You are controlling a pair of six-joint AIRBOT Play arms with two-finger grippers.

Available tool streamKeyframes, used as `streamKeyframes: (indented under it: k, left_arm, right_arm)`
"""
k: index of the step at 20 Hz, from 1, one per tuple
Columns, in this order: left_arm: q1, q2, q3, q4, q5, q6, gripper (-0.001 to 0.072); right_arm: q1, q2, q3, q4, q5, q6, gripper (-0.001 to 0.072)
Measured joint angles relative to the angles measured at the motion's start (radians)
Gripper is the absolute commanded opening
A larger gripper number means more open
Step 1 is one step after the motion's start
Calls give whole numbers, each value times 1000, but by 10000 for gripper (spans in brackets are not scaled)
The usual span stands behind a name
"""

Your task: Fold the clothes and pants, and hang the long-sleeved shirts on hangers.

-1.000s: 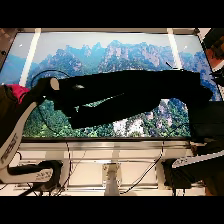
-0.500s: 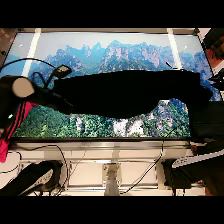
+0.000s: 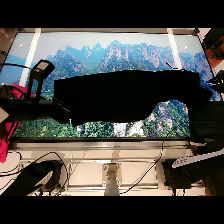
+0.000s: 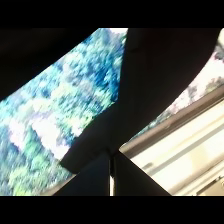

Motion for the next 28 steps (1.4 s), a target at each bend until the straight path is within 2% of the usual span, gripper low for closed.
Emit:
streamKeyframes:
  k: [3, 5, 6, 9, 15, 22, 23, 25, 26, 28]
  left_arm:
    - [-24, -24, -1, 117, -60, -53, 4]
    - [-30, -77, -2, 221, -82, -66, 5]
    - [-30, -119, -2, 283, -86, -65, 5]
    - [23, -275, -3, 389, -83, -40, 4]
    - [207, -559, -4, 432, 148, -18, 5]
    - [266, -705, -4, 391, 343, -12, 7]
    - [268, -712, -4, 386, 364, -13, 31]
    - [271, -720, -4, 376, 399, -16, 367]
    - [272, -723, -4, 372, 415, -19, 414]
    - [275, -726, 2, 370, 448, -47, 412]
  right_arm:
    - [0, -1, 0, 31, 6, 1, 317]
    - [0, -1, 0, 50, 17, 1, 221]
    - [0, -1, 0, 56, 22, 2, 196]
    - [0, -1, 0, 79, 37, 2, 196]
    - [0, -1, 0, 93, 53, 2, 196]
    - [0, -1, 0, 98, 71, 2, 199]
    - [0, -1, 0, 97, 72, 2, 207]
    - [0, -1, 0, 98, 74, 2, 210]
    - [0, -1, 0, 98, 75, 2, 210]
    - [0, -1, 0, 98, 74, 2, 211]
